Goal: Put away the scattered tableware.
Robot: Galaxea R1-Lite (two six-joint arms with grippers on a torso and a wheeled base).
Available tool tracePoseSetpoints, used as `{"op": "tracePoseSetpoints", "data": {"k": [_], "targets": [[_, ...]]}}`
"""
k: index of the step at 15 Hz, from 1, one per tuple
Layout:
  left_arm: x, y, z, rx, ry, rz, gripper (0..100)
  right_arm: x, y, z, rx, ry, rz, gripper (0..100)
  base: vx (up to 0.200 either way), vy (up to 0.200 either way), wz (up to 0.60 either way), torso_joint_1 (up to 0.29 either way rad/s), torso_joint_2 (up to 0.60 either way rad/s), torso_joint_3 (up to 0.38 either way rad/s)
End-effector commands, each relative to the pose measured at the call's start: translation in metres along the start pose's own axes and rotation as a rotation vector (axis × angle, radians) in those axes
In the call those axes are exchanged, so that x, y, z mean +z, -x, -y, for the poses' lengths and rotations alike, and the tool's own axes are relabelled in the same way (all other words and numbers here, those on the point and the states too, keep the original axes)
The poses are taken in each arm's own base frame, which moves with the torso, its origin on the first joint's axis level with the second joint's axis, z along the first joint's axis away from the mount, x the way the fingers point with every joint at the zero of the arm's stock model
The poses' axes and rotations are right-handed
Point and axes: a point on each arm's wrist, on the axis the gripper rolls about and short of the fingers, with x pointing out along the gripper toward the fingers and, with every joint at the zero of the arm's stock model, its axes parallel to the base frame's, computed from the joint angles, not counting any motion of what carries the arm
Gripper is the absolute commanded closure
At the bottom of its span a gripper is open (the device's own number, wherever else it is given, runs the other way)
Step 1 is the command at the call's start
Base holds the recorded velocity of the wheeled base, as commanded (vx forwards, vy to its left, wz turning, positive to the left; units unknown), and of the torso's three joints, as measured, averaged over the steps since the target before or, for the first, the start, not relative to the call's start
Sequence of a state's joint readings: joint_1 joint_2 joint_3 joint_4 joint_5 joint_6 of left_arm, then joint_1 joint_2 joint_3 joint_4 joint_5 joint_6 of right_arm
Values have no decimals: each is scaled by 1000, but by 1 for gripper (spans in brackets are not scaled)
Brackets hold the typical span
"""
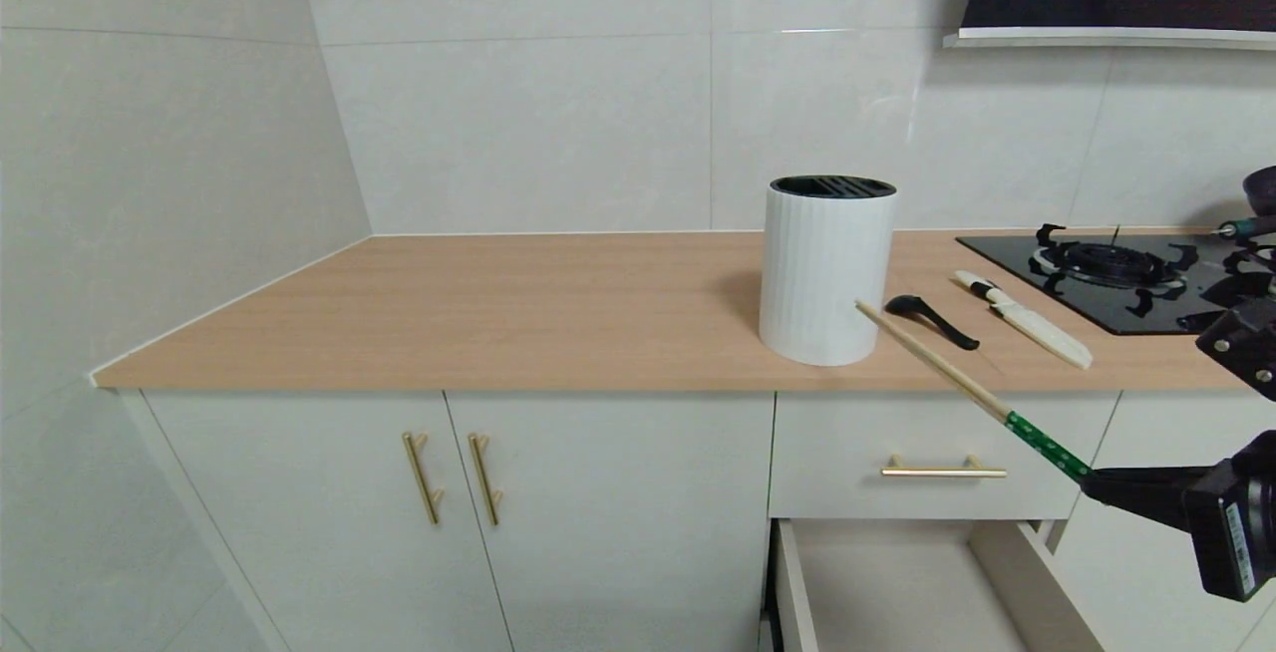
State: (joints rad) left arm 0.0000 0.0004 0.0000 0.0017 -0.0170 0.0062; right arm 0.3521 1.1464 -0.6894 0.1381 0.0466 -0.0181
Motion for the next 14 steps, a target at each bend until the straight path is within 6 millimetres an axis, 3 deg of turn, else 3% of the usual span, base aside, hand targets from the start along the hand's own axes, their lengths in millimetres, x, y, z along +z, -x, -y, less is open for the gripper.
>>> {"op": "tracePoseSetpoints", "data": {"k": [1,5,14], "targets": [[0,0,0,0,0,1,0,-4,-10,-3,15,13,-45,100,0,0,0,0,0,0],[0,0,0,0,0,1,0,-9,-17,-3,22,39,-86,100,0,0,0,-59,142,85],[0,0,0,0,0,1,0,-24,-34,-8,54,100,-186,100,0,0,0,-160,446,286]]}}
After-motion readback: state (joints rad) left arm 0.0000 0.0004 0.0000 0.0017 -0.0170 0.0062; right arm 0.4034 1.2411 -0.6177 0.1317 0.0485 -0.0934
